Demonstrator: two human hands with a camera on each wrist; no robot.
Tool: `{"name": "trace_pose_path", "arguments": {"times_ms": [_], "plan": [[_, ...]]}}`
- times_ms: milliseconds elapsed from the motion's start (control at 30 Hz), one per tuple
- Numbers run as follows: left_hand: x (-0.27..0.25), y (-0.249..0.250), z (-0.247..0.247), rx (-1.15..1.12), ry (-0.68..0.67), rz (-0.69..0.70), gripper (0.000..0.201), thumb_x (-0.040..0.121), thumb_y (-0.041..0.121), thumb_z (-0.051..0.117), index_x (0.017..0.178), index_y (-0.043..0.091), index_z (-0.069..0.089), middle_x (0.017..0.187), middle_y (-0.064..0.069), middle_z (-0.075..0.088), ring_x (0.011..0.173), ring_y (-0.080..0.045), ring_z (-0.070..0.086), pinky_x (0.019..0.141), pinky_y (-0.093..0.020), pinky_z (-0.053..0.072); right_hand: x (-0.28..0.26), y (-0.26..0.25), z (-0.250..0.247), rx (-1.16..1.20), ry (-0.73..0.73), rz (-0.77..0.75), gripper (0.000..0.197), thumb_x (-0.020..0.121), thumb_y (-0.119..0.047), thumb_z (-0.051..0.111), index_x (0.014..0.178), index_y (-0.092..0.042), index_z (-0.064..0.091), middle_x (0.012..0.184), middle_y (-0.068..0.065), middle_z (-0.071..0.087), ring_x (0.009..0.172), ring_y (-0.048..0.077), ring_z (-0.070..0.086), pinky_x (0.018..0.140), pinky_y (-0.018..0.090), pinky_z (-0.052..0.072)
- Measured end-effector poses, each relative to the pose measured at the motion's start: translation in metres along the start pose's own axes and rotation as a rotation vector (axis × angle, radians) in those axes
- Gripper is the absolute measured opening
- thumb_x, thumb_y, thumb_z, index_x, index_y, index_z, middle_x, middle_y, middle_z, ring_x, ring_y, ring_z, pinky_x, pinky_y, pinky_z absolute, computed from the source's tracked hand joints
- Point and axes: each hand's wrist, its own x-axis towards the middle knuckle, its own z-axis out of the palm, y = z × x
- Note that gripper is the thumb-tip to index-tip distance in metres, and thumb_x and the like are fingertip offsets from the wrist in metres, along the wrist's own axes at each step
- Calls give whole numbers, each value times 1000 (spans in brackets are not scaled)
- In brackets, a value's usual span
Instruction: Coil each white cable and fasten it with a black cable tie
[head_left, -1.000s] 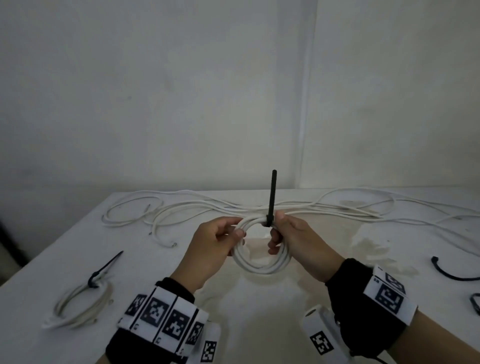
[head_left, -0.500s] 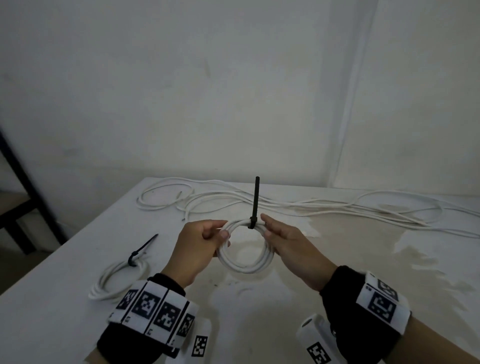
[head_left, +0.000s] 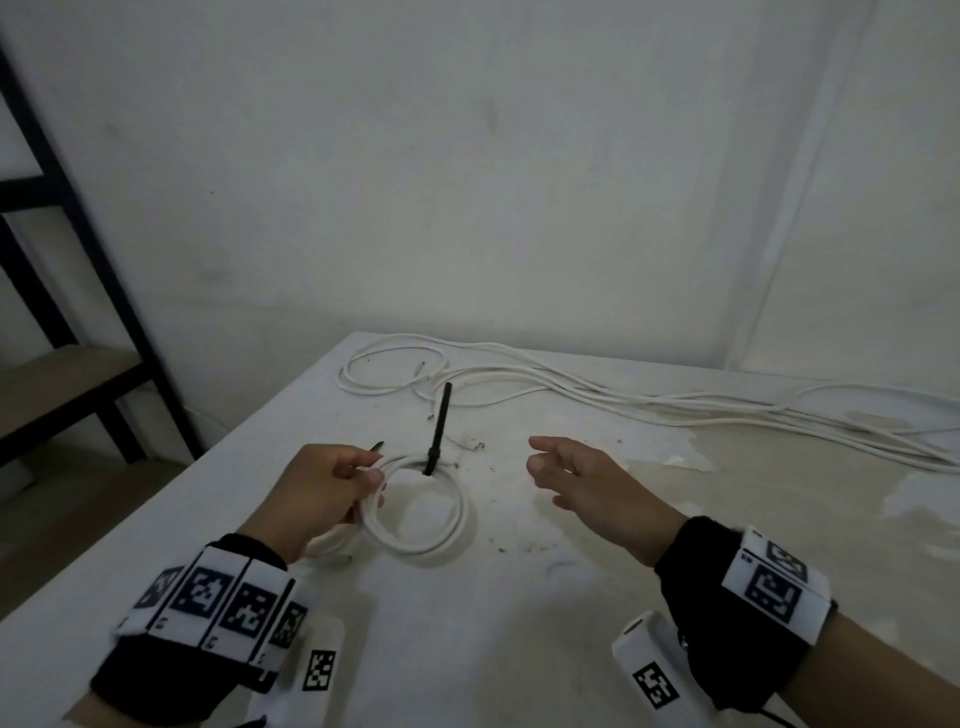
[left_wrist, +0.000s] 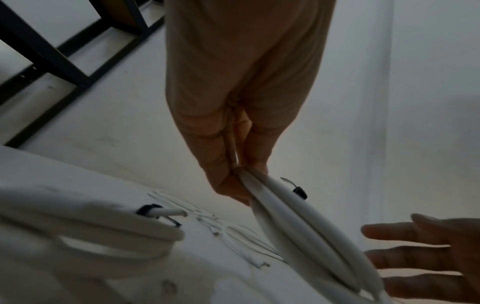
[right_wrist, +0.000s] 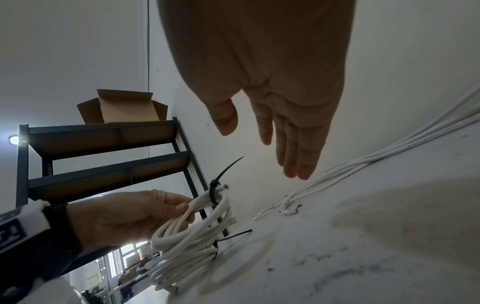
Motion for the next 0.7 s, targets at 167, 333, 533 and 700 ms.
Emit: {"name": "trace_pose_path", "arguments": {"times_ms": [167, 333, 533, 700], "plan": [[12, -18, -20, 119, 44, -75, 16, 89, -1, 56, 101, -3, 65, 78, -16, 66, 68, -26, 60, 60, -31, 53, 6, 5, -6, -44, 41, 19, 39, 92, -34, 50, 129, -21, 48, 102, -13, 56, 110, 12, 54, 102, 32, 40], [24, -30, -22, 270, 70, -136, 12, 88, 2, 58, 95, -3, 67, 80, -18, 64, 67, -30, 58, 49, -27, 53, 11, 9, -19, -58, 102, 49, 36, 93, -31, 50, 126, -17, 49, 111, 0, 57, 100, 13, 56, 87, 25, 42], [36, -30, -22, 366, 80, -149, 13, 89, 5, 58, 99, -1, 65, 91, -21, 63, 76, -35, 61, 55, -34, 56, 20, 17, -38, -110, 152, 80, 39, 91, -33, 52, 126, -15, 49, 111, 3, 57, 99, 16, 56, 74, 23, 43], [36, -21, -22, 424, 94, -192, 21, 87, 5, 60, 107, -2, 63, 93, -19, 61, 82, -35, 59, 63, -36, 54, 30, 26, -61, -199, 206, 102, 41, 91, -31, 53, 127, -11, 48, 119, 9, 56, 103, 21, 56, 80, 26, 41]]}}
